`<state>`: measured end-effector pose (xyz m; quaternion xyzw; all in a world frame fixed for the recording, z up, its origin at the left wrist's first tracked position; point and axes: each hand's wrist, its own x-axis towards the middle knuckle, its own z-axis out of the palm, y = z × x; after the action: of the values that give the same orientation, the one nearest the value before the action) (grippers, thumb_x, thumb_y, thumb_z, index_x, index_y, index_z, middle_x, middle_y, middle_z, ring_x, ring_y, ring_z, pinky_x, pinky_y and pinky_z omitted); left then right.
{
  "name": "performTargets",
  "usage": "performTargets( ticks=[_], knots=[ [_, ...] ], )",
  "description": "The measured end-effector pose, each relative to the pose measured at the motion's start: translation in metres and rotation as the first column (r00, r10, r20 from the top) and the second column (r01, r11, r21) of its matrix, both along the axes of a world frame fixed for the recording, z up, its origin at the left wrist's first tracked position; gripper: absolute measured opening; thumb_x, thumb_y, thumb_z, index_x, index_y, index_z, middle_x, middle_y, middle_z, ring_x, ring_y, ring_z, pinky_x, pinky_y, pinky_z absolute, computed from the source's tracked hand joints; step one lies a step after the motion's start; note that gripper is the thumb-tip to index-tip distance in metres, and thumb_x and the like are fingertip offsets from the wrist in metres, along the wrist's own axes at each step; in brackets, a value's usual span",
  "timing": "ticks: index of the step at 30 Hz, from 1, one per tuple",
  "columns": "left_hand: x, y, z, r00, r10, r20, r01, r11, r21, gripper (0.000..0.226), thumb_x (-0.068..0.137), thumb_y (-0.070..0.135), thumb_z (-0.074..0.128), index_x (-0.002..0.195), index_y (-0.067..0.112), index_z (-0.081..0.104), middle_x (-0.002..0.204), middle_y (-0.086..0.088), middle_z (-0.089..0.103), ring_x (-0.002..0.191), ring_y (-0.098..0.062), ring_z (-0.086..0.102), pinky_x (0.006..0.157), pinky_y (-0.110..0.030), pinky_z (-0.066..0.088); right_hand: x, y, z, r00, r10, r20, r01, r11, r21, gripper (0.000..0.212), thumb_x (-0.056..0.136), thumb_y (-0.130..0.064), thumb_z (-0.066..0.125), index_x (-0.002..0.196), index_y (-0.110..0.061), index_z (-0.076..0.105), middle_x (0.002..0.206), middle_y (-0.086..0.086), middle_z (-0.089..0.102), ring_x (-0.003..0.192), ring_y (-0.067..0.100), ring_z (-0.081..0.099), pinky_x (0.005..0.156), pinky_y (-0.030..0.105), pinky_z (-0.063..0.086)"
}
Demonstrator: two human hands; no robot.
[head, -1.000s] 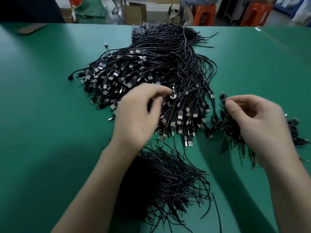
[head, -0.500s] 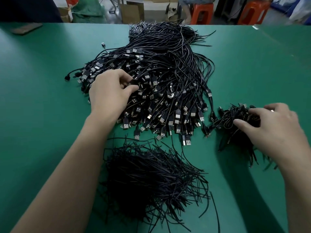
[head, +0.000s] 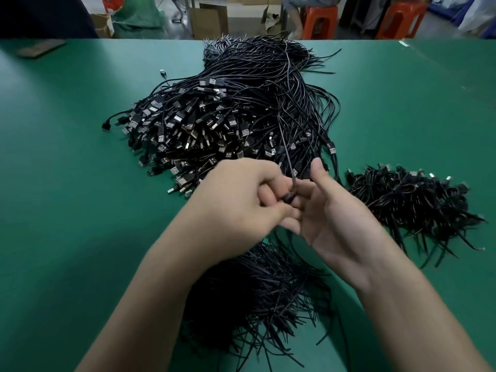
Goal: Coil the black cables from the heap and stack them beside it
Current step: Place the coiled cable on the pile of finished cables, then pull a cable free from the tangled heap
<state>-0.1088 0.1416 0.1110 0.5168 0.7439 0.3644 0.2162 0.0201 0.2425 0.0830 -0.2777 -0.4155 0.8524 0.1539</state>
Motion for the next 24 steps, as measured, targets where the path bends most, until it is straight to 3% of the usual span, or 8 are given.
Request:
performTargets(
  ticks=[3, 6, 10, 13, 15, 17, 19, 24],
  knots=[
    [0.015, -0.007, 0.012, 0.968, -0.251, -0.004, 0.249, 0.961, -0.121, 0.011, 0.082, 0.025, 0.084, 0.081, 0.027, 0.073, 0.069, 0.014, 0.071, 0.054, 0.008, 0.055, 0.063, -0.008, 0.045, 0.002, 0.004, 0.005, 0.996, -0.091, -0.019, 0.085, 0.976, -0.198, 0.05, 0.106, -0.043, 0.042, 0.113, -0.001, 0.068, 0.075, 0.006, 0.074, 0.065, 0.016, 0.073, 0.057, 0.024, 0.059],
    [0.027, -0.009, 0.015, 0.917, -0.371, -0.145, 0.325, 0.908, -0.266, 0.015, 0.079, 0.046, 0.085, 0.087, 0.038, 0.074, 0.076, 0.029, 0.069, 0.067, 0.022, 0.056, 0.063, -0.008, 0.042, 0.006, 0.011, 0.007, 0.981, -0.187, -0.044, 0.16, 0.922, -0.353, 0.034, 0.105, -0.032, 0.047, 0.101, -0.006, 0.068, 0.056, -0.007, 0.049, 0.045, 0.006, 0.05, 0.042, 0.016, 0.046],
    [0.004, -0.013, 0.022, 0.952, -0.305, -0.014, 0.301, 0.947, -0.108, 0.03, 0.079, 0.062, 0.075, 0.085, 0.033, 0.079, 0.073, 0.011, 0.073, 0.062, 0.001, 0.062, 0.057, -0.019, 0.05, 0.015, 0.018, 0.014, 0.985, -0.134, -0.106, 0.092, 0.939, -0.331, 0.033, 0.104, -0.04, 0.047, 0.085, -0.015, 0.057, 0.048, -0.011, 0.029, 0.034, 0.003, 0.028, 0.028, 0.013, 0.021],
    [-0.014, -0.011, 0.015, 0.969, -0.231, -0.094, 0.24, 0.965, 0.107, 0.022, 0.1, 0.041, 0.06, 0.11, 0.029, 0.075, 0.099, 0.01, 0.072, 0.093, -0.003, 0.067, 0.08, -0.022, 0.052, 0.019, 0.014, 0.022, 0.993, -0.03, -0.114, 0.007, 0.979, -0.202, 0.039, 0.104, -0.044, 0.046, 0.078, -0.017, 0.058, 0.051, -0.011, 0.025, 0.035, 0.001, 0.022, 0.029, 0.015, 0.015],
    [-0.015, -0.001, 0.005, 0.931, -0.203, -0.304, 0.258, 0.954, 0.152, 0.035, 0.102, 0.018, 0.054, 0.137, 0.019, 0.063, 0.136, 0.006, 0.062, 0.131, -0.009, 0.054, 0.112, -0.028, 0.04, 0.019, 0.007, 0.026, 0.988, 0.054, -0.141, -0.075, 0.986, -0.152, 0.042, 0.103, -0.046, 0.046, 0.072, -0.019, 0.058, 0.053, -0.011, 0.022, 0.039, 0.003, 0.018, 0.032, 0.017, 0.011],
    [-0.012, 0.009, -0.004, 0.907, -0.205, -0.369, 0.278, 0.947, 0.158, 0.045, 0.101, 0.0, 0.051, 0.144, 0.012, 0.057, 0.153, -0.001, 0.051, 0.148, -0.015, 0.039, 0.123, -0.034, 0.029, 0.018, 0.0, 0.03, 0.968, 0.161, -0.192, -0.188, 0.974, -0.127, 0.043, 0.103, -0.046, 0.045, 0.07, -0.019, 0.056, 0.054, -0.011, 0.023, 0.042, 0.004, 0.016, 0.036, 0.019, 0.01],
    [-0.011, 0.014, -0.009, 0.923, -0.227, -0.312, 0.289, 0.941, 0.173, 0.043, 0.099, -0.009, 0.05, 0.135, 0.011, 0.064, 0.146, -0.003, 0.058, 0.146, -0.015, 0.043, 0.121, -0.038, 0.034, 0.019, -0.007, 0.033, 0.927, 0.293, -0.233, -0.32, 0.943, -0.087, 0.042, 0.103, -0.045, 0.045, 0.07, -0.019, 0.054, 0.054, -0.01, 0.025, 0.043, 0.004, 0.016, 0.037, 0.018, 0.012],
    [-0.033, 0.001, 0.001, 0.956, -0.141, -0.257, 0.229, 0.906, 0.357, 0.02, 0.099, 0.014, 0.065, 0.112, 0.018, 0.079, 0.093, 0.006, 0.073, 0.09, -0.016, 0.069, 0.081, -0.031, 0.053, 0.022, -0.012, 0.032, 0.88, 0.475, -0.006, -0.452, 0.842, 0.294, 0.048, 0.102, -0.045, 0.045, 0.061, -0.023, 0.057, 0.053, -0.005, 0.027, 0.045, 0.013, 0.019, 0.044, 0.027, 0.013]
  ],
)
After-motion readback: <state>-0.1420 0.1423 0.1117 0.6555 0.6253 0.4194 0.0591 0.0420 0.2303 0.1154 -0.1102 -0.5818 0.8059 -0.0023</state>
